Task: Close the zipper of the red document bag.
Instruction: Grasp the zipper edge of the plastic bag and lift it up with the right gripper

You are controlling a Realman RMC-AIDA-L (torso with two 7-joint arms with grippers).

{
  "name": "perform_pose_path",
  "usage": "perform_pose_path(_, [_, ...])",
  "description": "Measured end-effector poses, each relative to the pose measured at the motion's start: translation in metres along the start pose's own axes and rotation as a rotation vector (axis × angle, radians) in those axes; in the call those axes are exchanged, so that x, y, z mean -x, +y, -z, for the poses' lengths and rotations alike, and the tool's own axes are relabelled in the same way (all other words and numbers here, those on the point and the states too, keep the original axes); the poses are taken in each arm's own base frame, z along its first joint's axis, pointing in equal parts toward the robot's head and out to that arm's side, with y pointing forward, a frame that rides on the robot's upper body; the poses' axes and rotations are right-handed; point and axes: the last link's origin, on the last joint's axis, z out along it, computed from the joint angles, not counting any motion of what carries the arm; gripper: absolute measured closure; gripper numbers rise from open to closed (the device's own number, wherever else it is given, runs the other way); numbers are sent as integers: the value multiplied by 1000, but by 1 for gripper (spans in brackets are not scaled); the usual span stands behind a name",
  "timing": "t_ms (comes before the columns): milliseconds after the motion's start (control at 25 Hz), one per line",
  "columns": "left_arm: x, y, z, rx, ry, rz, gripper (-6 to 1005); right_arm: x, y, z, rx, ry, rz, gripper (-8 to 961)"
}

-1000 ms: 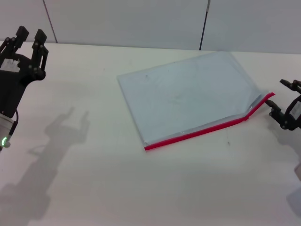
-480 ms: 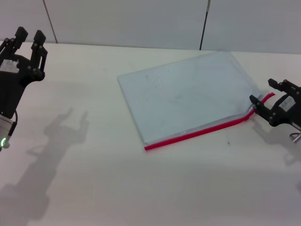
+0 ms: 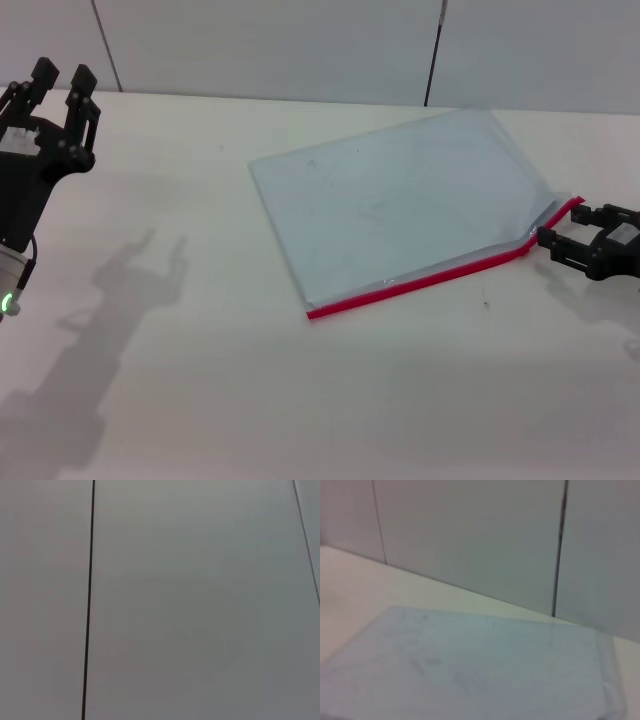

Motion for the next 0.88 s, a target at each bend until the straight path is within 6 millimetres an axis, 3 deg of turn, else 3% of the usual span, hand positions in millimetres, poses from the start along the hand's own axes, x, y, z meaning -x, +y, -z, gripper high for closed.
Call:
perform_pose_path(360, [2,0,-1,-1,-12,0,606,15,-4,15,61,-9,-259,325])
perform_pose_path(880, [3,3,-4,6,-18,4,606,24,-14,-4,-6,92,-395,326])
